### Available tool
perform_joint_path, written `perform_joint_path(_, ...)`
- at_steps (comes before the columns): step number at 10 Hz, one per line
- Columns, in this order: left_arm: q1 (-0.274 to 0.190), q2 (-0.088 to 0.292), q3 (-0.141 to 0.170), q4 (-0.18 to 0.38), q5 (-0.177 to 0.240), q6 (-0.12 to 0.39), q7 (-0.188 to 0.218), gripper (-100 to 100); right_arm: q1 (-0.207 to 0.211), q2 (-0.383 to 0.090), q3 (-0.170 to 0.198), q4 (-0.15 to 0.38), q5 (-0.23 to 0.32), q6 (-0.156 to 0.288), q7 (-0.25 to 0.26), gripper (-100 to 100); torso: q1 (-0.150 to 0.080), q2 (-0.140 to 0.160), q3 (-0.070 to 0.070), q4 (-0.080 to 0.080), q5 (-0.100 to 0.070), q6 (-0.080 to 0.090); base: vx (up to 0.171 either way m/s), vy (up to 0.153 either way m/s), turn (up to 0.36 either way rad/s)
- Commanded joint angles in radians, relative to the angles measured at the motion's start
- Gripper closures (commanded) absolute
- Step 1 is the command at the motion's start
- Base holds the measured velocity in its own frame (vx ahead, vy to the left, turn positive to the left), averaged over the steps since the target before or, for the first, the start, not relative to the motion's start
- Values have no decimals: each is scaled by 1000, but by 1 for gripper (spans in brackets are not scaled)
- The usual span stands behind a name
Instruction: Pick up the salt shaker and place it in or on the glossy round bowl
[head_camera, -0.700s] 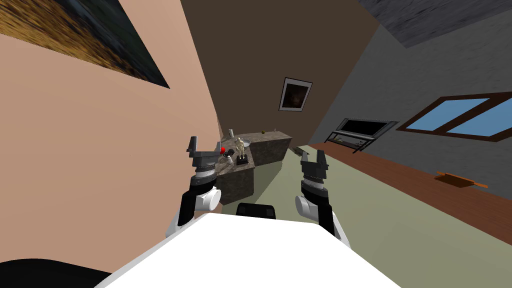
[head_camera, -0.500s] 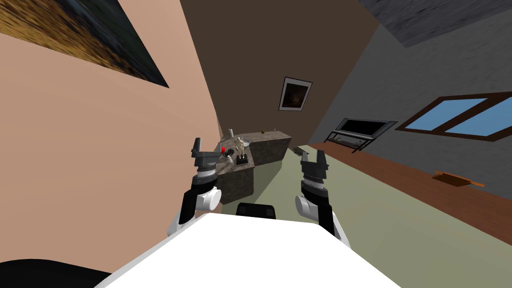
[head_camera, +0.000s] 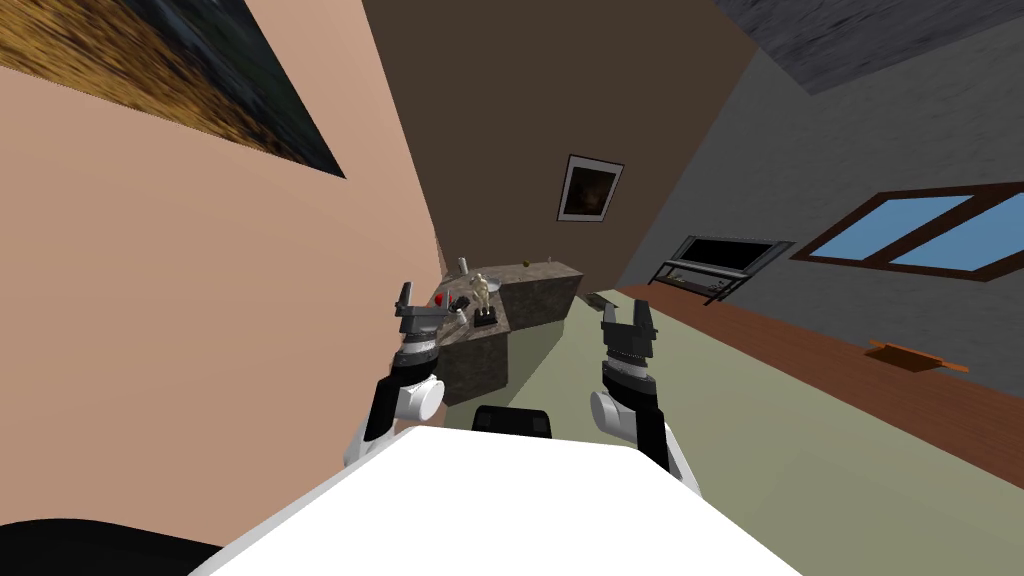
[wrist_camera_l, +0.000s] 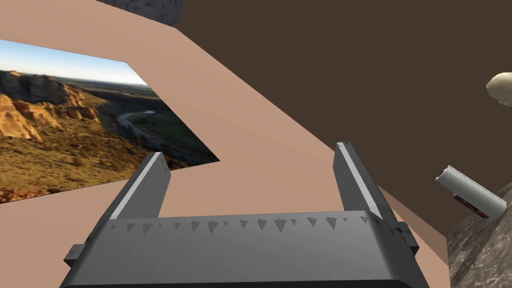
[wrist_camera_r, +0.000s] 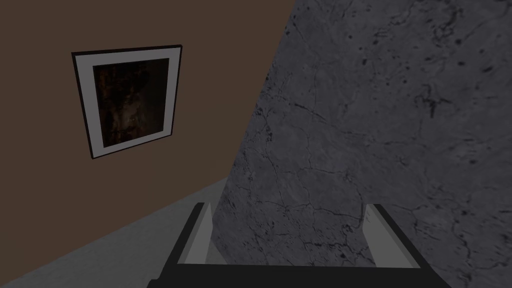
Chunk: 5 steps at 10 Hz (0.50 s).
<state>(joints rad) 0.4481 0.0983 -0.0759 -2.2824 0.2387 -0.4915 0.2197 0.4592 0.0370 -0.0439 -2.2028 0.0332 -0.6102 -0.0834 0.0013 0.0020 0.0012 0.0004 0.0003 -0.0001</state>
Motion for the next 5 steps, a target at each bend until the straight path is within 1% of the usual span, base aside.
perform_joint_path(1, -10, 18, 7, 34, 44, 11, 34, -100, 0, 0, 0, 0, 0, 0, 0, 0, 0, 0, 0, 0, 0, 0, -22, 13, 14)
perform_joint_path(5, -31, 49, -1, 127, 149, 39, 117, -100, 0, 0, 0, 0, 0, 0, 0, 0, 0, -1, -1, 0, 0, 0, -10, 18, 14)
